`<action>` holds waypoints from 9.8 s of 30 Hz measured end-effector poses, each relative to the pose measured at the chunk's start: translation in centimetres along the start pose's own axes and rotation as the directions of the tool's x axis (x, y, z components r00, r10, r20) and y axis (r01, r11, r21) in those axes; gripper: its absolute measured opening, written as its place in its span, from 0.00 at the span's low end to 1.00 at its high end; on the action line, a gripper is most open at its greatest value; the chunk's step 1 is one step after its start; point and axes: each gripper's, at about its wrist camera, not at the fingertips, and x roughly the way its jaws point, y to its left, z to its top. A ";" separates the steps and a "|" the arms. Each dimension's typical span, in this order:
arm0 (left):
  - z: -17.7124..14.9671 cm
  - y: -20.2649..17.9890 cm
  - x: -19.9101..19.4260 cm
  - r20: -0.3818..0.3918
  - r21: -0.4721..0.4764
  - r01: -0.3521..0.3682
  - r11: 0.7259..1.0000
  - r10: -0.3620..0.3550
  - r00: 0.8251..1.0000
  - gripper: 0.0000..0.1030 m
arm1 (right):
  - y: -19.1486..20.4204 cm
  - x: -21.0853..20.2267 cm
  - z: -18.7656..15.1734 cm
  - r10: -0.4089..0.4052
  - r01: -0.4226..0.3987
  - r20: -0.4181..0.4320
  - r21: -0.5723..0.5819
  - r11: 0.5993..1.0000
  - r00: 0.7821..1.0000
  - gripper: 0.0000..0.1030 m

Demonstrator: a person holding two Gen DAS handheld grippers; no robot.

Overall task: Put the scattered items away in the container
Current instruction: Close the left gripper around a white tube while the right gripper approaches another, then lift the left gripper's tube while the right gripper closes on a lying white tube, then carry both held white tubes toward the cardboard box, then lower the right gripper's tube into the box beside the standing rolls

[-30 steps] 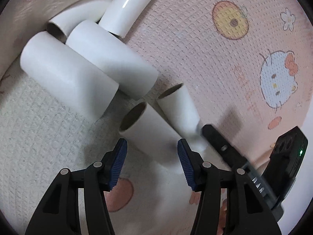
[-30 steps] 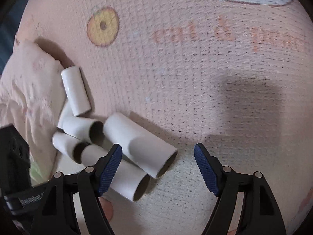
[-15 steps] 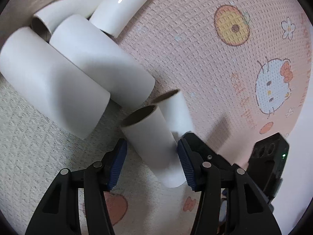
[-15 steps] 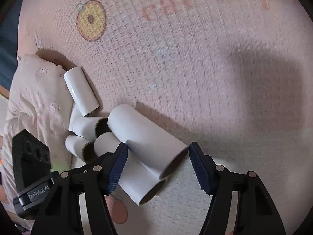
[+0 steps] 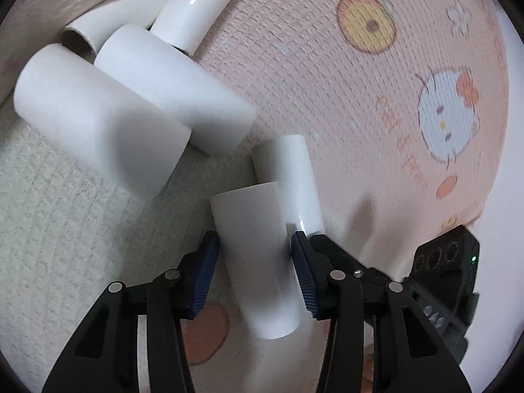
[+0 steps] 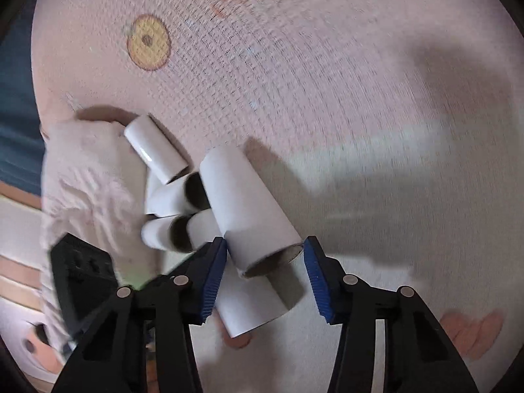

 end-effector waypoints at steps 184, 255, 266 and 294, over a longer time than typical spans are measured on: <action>-17.8 -8.9 -5.4 -0.175 0.742 -0.175 0.648 0.439 0.882 0.47 | 0.2 -10.5 -21.0 -0.589 0.553 -0.221 -0.207 0.807 0.777 0.53; -14.9 -6.4 -10.3 -0.079 0.697 -0.235 0.677 0.398 0.914 0.46 | 1.9 -8.3 -15.4 -0.579 0.580 -0.073 -0.009 0.815 0.812 0.40; -15.7 -13.6 -11.8 -0.042 0.751 -0.147 0.644 0.269 0.962 0.46 | 6.1 -15.0 -15.1 -0.619 0.623 0.094 -0.029 0.781 0.780 0.39; -19.2 -37.7 -8.2 -0.161 0.965 0.099 0.243 0.250 0.955 0.46 | 1.2 -36.2 -14.9 -0.661 0.621 0.232 0.225 0.751 0.714 0.39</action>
